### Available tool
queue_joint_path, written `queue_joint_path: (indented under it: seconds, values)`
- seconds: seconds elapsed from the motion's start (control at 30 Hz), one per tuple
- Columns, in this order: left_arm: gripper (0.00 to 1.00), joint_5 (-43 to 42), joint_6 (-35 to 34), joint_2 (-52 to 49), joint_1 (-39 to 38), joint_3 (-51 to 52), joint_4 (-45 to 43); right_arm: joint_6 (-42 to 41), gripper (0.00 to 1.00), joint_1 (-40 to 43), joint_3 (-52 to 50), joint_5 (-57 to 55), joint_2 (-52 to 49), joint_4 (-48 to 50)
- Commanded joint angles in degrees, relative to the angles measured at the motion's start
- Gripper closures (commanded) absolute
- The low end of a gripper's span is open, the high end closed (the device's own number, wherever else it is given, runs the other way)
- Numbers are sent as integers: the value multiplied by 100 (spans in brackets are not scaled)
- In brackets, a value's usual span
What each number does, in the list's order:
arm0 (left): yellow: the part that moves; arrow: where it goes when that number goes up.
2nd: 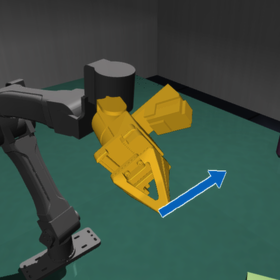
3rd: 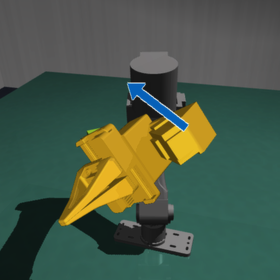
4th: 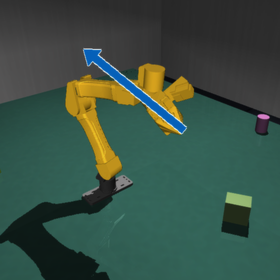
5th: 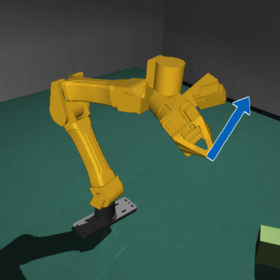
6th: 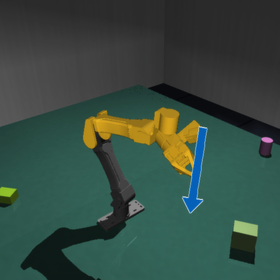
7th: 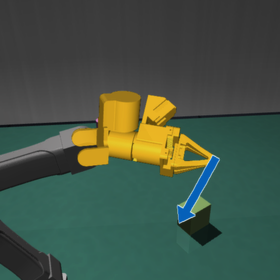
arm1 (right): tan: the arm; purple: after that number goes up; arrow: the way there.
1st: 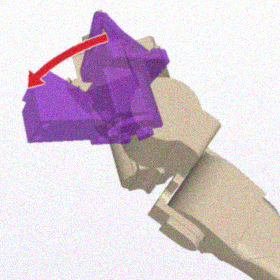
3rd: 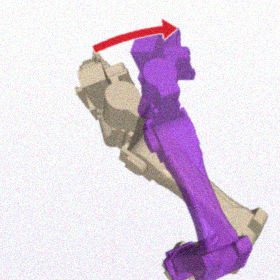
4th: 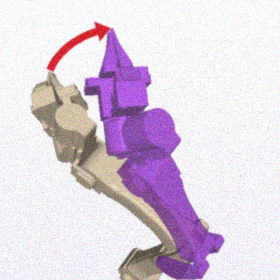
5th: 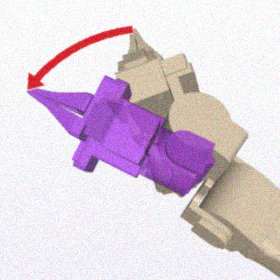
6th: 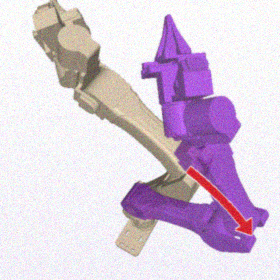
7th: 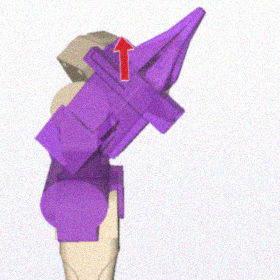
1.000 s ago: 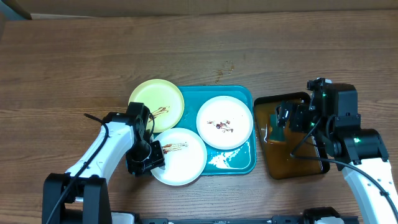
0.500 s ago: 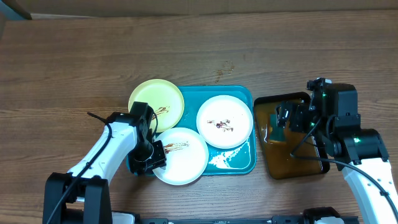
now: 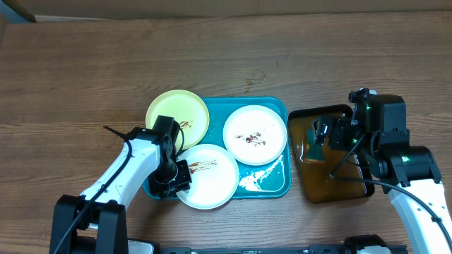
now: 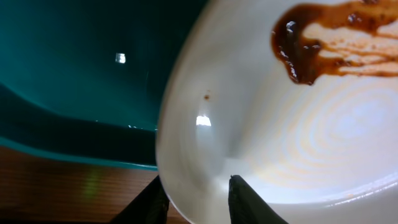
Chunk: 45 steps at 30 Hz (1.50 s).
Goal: Clean dirty plates on tray and stack at the side
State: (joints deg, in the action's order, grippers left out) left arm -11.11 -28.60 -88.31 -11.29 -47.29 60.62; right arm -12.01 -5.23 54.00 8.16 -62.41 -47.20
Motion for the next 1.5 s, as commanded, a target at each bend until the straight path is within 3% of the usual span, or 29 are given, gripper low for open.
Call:
queue_joint_path:
  seconds: [0.0,0.07,0.4,0.57,0.63,1.17,1.27,1.47]
  values:
    - [73,87,-125,-44,-74,33,-9,-22,0,39,177,31,33,9]
    - [77,114,-122,-44,-74,33,-9,-20,0,39,177,31,33,9]
    - [77,284,-122,-44,-74,33,-402,-20,0,39,177,31,33,9]
    - [85,304,-125,-44,-74,33,-682,-20,0,39,177,31,33,9]
    - [93,345,-136,-44,-74,31,-758,-20,0,39,177,31,33,9]
    - [96,402,-160,-44,-74,31,-1126,0,0,39,177,52,33,256]
    - [96,402,94,-44,-74,31,-1268,201,11,39,177,37,2,439]
    - [96,446,863,-44,-74,31,-1569,195,12,39,177,-101,-361,273]
